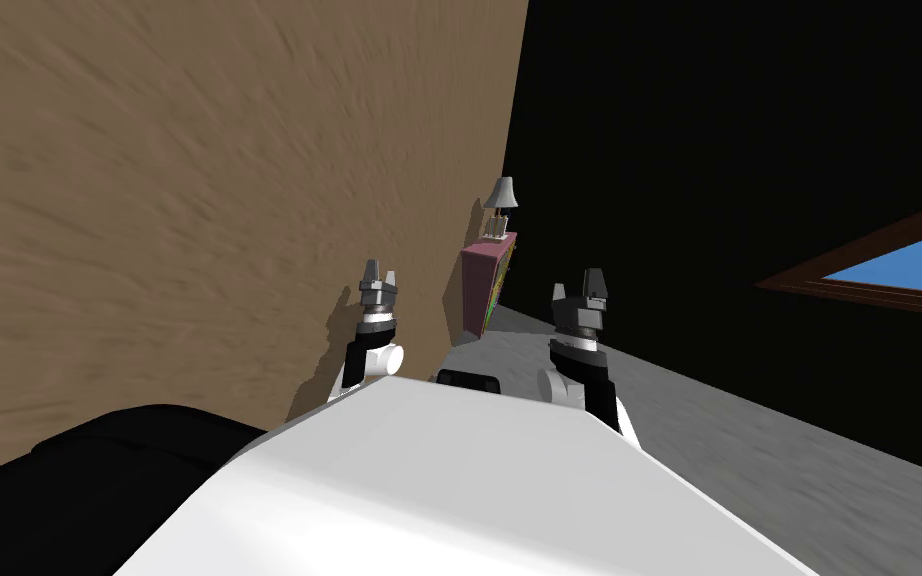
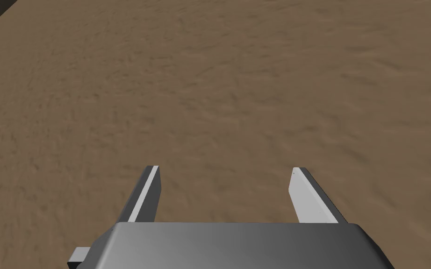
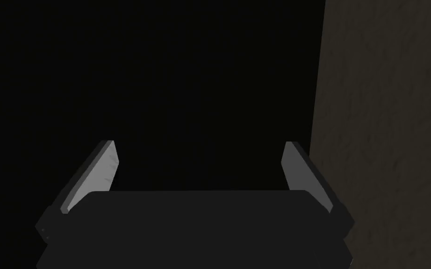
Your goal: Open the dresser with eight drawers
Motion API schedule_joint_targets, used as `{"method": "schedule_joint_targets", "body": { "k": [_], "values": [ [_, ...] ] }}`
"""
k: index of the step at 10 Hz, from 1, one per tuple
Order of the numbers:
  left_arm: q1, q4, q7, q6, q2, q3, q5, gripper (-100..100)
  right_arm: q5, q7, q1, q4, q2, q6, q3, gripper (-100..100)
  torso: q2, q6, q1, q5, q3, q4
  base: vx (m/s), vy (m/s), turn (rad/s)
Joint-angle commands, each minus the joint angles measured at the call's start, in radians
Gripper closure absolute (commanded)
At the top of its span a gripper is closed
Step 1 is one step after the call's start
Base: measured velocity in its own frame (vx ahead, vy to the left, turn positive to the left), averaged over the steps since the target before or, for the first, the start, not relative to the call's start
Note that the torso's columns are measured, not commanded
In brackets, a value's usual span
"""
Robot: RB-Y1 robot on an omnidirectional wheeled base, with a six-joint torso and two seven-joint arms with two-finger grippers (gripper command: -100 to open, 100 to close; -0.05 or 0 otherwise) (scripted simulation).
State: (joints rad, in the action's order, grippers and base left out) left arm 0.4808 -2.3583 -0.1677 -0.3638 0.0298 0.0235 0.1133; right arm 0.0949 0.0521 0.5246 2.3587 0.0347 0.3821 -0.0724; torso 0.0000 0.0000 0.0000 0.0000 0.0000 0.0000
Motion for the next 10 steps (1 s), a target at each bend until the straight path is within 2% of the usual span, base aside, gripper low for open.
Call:
{"method": "schedule_joint_targets", "body": {
  "k": [1,9,10],
  "values": [
    [0.0,0.0,0.0,0.0,0.0,0.0,0.0,0,0.0,0.0,0.0,0.0,0.0,0.0,0.0,0,0.04,0.0,0.0,0.0,-0.082,0.041,0.0,0.0,0.0],
    [0.0,0.0,0.0,0.0,0.0,0.0,0.0,0,0.0,0.0,0.0,0.0,0.0,0.0,0.0,0,0.618,0.0,0.0,0.0,-1.234,0.617,0.0,0.0,0.0],
    [0.0,0.0,0.0,0.0,0.0,0.0,0.0,0,0.014,0.006,-0.004,-0.001,-0.044,-0.001,0.0,-100,0.691,0.0,0.0,0.0,-1.382,0.691,0.018,-0.004,0.018]
  ]
}}
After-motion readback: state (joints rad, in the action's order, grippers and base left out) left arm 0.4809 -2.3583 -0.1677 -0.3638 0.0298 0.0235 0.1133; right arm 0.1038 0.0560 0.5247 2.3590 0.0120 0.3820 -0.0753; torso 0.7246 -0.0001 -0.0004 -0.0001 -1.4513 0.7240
